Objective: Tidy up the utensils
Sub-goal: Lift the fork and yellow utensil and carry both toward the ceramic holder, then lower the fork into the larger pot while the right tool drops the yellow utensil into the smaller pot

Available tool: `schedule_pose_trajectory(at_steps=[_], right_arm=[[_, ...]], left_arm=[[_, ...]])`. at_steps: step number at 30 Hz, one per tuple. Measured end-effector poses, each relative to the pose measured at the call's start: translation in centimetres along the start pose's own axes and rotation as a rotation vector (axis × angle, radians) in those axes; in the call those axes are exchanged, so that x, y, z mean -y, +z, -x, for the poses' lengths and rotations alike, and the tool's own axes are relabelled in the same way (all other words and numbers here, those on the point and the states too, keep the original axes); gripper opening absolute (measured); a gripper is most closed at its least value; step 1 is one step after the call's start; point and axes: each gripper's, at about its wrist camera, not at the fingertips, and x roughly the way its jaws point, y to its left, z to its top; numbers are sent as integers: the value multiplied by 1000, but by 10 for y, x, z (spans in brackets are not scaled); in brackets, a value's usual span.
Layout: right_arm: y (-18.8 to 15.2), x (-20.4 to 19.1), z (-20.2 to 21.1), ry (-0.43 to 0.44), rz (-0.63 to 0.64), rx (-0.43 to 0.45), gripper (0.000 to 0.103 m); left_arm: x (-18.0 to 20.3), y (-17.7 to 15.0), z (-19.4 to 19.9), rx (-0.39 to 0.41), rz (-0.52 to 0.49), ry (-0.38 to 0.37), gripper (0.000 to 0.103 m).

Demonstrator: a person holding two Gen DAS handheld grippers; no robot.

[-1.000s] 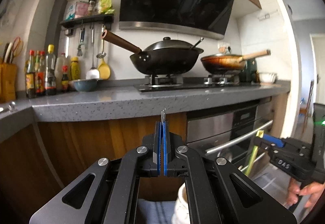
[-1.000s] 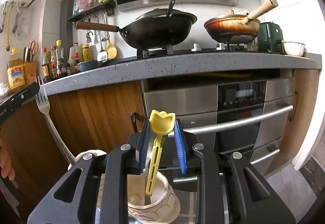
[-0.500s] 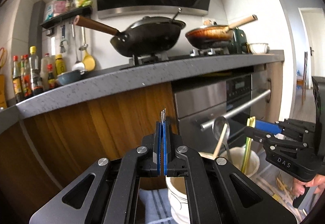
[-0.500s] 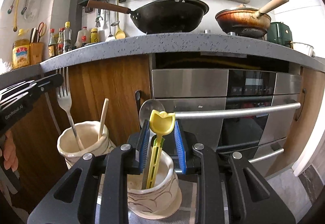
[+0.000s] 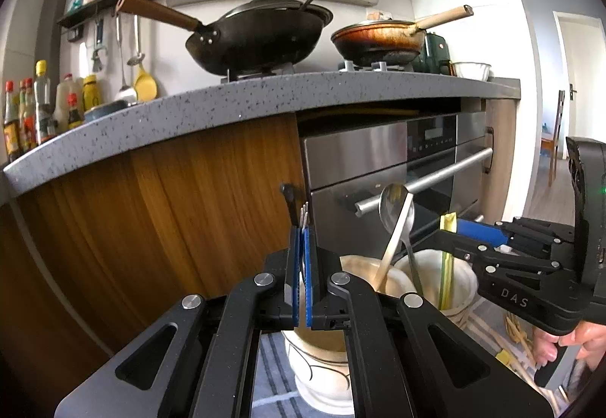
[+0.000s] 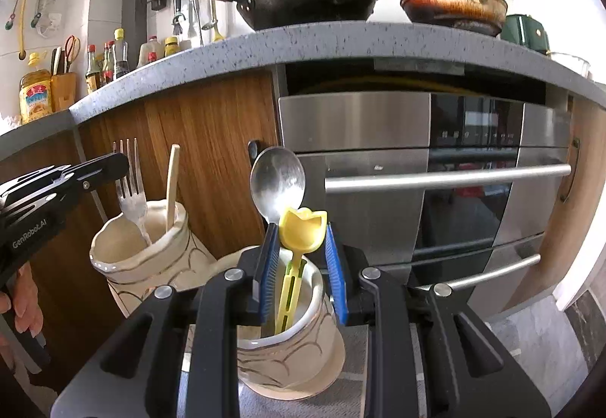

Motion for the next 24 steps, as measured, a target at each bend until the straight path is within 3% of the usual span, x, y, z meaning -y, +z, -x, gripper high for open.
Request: schedule_pose_trajectory(at_steps=[14,17,19,24], right_arm=[[0,8,-4,5,-24,-19,25],[0,8,-4,8,-28,-24,26],[-1,9,-4,16,-31,-31,33],[-1,10,-3,17,-37,-35,36]], left_arm=[[-3,-5,-5,-14,33,-31,3],[-5,-5,-5,-16,53,-40,4],[-6,-5,-5,-17,68,-49,3],[-8,-5,-5,-22,87,-59,4]])
